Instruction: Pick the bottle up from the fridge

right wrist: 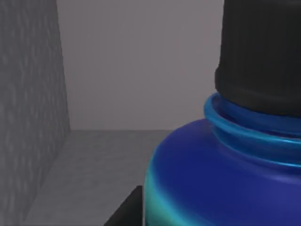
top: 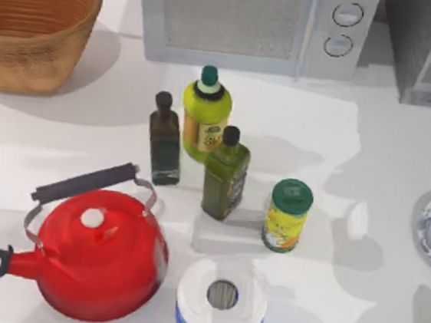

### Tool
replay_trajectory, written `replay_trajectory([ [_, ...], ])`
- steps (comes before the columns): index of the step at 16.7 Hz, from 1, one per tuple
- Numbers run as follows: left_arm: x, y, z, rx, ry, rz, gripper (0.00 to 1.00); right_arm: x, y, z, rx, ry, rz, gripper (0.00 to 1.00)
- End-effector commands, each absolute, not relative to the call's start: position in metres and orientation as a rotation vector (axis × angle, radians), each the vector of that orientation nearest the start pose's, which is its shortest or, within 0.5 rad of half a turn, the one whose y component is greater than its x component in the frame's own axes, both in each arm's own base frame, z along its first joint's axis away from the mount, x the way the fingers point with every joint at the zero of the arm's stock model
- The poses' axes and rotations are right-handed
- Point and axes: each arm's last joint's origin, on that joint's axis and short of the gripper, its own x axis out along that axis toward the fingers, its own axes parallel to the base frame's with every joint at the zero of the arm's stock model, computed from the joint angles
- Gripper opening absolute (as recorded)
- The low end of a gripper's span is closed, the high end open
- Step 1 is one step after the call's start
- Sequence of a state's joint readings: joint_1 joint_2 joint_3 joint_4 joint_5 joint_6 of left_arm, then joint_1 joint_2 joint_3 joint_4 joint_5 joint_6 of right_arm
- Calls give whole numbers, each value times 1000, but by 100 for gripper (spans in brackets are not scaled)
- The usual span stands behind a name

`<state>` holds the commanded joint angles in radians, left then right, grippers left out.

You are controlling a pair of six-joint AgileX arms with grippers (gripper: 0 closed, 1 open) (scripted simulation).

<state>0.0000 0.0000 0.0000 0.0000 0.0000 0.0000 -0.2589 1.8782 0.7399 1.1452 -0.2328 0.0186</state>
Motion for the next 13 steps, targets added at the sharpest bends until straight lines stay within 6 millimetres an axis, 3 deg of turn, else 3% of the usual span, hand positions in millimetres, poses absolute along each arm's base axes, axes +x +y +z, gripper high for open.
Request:
replay_trajectory([
  [2, 106, -1, 160, 0, 0, 0, 100, 348, -80, 171, -18, -53, 4, 0],
  [6, 106, -1, 160, 0, 0, 0, 100, 324, -66, 231, -70, -188, 28, 0],
  [10, 106, -1, 160, 0, 0, 0, 100, 269, -42, 273, -85, -241, 55, 0],
  [13, 106, -1, 160, 0, 0, 0, 100, 217, -23, 275, -62, -207, 80, 0],
])
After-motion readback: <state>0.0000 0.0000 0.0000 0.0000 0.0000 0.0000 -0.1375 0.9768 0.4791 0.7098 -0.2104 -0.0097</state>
